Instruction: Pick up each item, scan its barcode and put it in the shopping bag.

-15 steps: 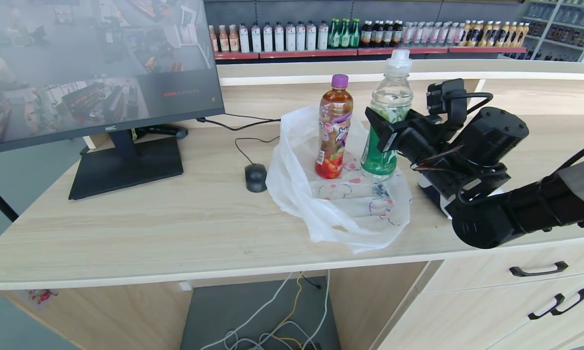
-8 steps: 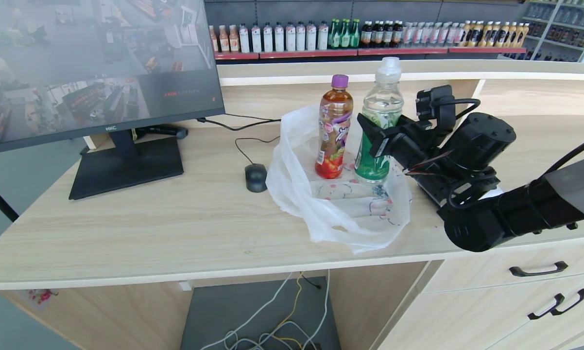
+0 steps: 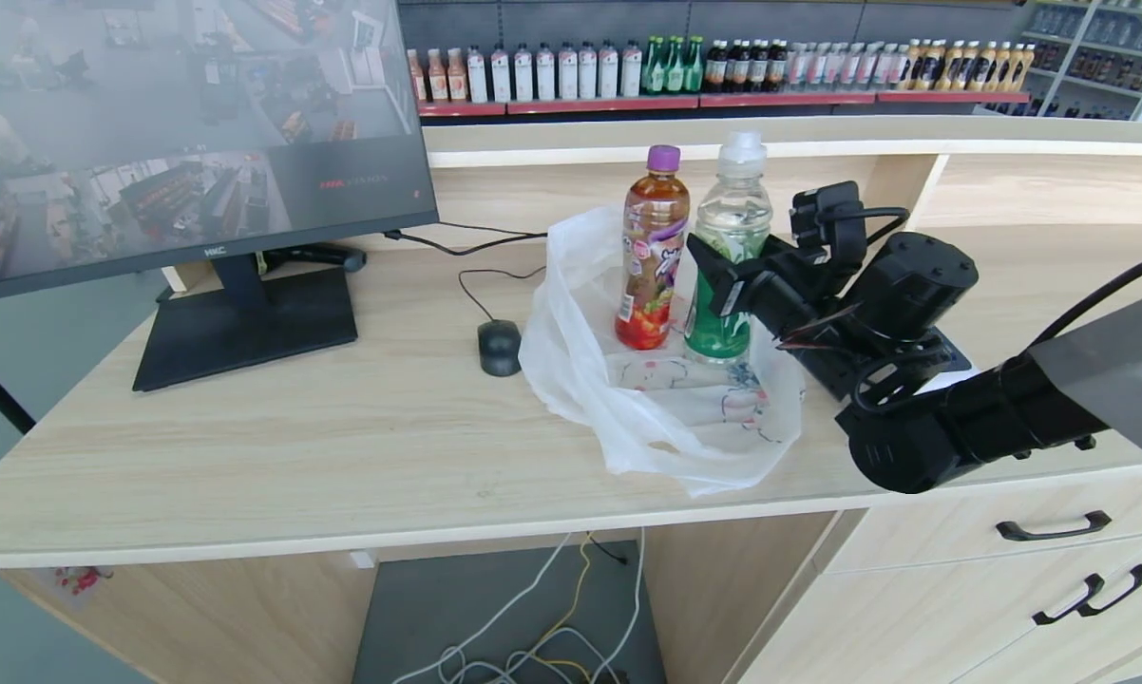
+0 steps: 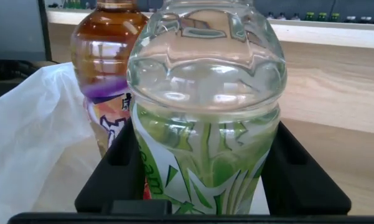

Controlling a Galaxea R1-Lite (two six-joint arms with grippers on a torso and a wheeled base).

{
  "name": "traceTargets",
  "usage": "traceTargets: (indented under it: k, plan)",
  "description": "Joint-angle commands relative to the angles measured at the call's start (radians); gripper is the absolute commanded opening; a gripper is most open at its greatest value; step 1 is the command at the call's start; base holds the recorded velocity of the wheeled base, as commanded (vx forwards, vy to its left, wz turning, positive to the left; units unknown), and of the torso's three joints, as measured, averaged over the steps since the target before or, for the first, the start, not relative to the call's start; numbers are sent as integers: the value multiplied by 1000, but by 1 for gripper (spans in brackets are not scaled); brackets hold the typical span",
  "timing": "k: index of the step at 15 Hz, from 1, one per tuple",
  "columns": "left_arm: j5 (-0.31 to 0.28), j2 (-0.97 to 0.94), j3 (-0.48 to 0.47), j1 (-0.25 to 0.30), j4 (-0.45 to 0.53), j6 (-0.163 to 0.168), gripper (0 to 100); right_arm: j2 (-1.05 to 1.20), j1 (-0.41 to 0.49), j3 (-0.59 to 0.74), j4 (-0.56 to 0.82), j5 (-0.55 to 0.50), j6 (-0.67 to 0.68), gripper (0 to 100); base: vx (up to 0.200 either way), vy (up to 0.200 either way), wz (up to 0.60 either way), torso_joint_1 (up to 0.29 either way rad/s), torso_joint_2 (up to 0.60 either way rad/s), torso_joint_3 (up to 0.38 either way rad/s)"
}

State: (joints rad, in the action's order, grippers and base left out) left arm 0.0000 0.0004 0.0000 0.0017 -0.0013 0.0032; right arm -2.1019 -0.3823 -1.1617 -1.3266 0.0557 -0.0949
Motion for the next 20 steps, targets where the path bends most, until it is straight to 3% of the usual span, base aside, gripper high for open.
traceTargets:
  k: [1,20]
  plan:
    - [0,0,0,0,0,0,100,-13,-6,2,-3,1,-2,0,0,0,0,0,0,0]
    - [2,0,0,0,0,0,100,-24,-16,73,-11,1,-3,0,0,0,0,0,0,0]
